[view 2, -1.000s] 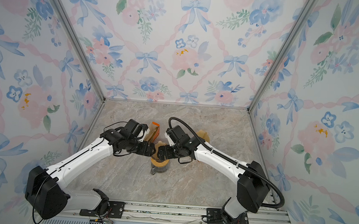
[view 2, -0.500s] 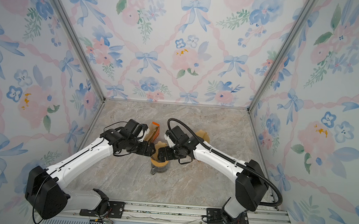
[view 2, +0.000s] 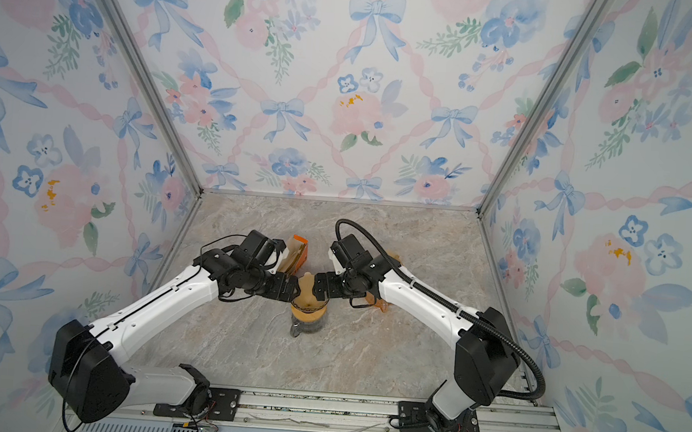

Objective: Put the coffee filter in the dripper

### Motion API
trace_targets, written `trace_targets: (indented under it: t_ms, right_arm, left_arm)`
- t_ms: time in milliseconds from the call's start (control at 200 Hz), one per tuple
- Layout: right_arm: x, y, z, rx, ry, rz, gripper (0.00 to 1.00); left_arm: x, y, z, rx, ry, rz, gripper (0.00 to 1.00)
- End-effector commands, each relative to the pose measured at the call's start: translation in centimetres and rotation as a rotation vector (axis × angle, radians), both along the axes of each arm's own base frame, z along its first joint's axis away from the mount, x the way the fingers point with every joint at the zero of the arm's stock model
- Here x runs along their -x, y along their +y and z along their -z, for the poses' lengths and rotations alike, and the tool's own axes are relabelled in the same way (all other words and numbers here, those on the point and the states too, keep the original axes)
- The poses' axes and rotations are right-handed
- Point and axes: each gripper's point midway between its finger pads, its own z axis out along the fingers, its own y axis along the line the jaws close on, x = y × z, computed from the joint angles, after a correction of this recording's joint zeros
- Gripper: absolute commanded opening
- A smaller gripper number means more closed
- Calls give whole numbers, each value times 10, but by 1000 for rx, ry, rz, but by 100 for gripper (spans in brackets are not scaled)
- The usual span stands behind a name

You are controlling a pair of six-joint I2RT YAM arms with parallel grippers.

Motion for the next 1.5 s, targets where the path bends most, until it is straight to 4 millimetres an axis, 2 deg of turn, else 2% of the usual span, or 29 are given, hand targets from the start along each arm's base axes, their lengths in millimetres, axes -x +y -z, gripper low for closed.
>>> trace_targets:
  t_ms: [0,425,785,965,1115,1285,1495]
  right_arm:
    - [-4,-9,6,51,12,36,96]
    - [-4,-20,13,93,2,62,96]
    - [-5,-24,10,93,-10,75,96]
    - [-2,-14,2,29,-18,45,96]
    - [2,-2,-4,-36,-7,7,96]
    - [4,2,-2,-27,0,-12,96]
    - [4,1,4,8,10,-16,96]
  left_arm:
    - [1,0,2,-2,1,-10,98]
    - [4,3,5,-5,7,-26,98]
    - [5,7,5,-3,7,-36,98]
    - [4,5,2,10,4,-34,98]
    - [0,-5,-8,63,-3,-11,98]
    - [-5,-11,-17,98,-17,6,98]
    - [-10,-10,-15,83,-18,8,98]
